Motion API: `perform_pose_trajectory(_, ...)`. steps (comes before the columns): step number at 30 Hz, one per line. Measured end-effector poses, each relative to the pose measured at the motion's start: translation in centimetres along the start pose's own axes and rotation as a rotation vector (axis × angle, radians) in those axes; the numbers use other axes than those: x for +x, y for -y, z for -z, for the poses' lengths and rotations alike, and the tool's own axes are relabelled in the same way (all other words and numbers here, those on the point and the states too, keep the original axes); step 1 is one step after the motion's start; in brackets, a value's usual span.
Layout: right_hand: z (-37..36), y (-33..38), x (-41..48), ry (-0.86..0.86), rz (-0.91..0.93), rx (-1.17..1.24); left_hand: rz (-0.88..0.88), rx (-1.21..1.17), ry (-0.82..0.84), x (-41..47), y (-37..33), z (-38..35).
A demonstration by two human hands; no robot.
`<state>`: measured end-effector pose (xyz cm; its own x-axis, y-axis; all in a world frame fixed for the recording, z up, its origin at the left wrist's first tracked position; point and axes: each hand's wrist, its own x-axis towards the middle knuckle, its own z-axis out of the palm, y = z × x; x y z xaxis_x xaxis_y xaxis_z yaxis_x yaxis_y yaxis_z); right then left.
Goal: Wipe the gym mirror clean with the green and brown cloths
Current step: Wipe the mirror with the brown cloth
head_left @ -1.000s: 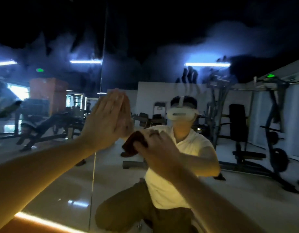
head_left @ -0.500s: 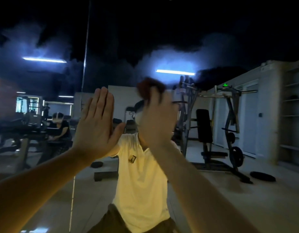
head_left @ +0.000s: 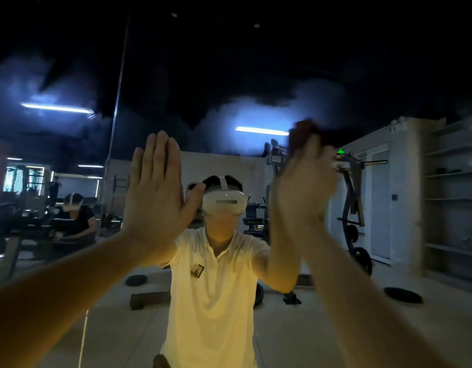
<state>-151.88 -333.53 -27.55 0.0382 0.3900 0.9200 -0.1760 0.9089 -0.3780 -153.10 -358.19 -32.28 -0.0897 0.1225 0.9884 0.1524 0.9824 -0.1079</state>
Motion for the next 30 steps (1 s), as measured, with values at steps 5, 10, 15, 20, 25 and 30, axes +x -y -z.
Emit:
perform_pose_trajectory(5,-0.3,6.4,-6.9,0.234,0.630,0.164,-0.014,-0.016,-0.019,-0.2,0.0,0.0)
perform_pose_trajectory(10,1.4,-3.1,2.1,0.184,0.722,-0.097,-0.018,0.022,-0.002,-0.3,0.2,-0.1)
perform_pose_trajectory(15,1.3,-7.8,5.6,-0.036,0.018,-0.079,-0.022,0.043,0.005,-0.2,0.1,-0.4)
perform_pose_trajectory(20,-11.2,2.6,1.2,0.122,0.217,-0.131,-0.038,0.010,-0.011,-0.4,0.3,-0.3)
perform_pose_trajectory(25,-2.0,7.6,-2.9,0.252,0.751,0.090,-0.082,0.029,0.009,-0.3,1.0,-0.1)
perform_pose_trajectory(30,1.0,-5.6,6.3,0.079,0.311,-0.046,-0.080,0.059,0.005,-0.6,1.0,-0.1)
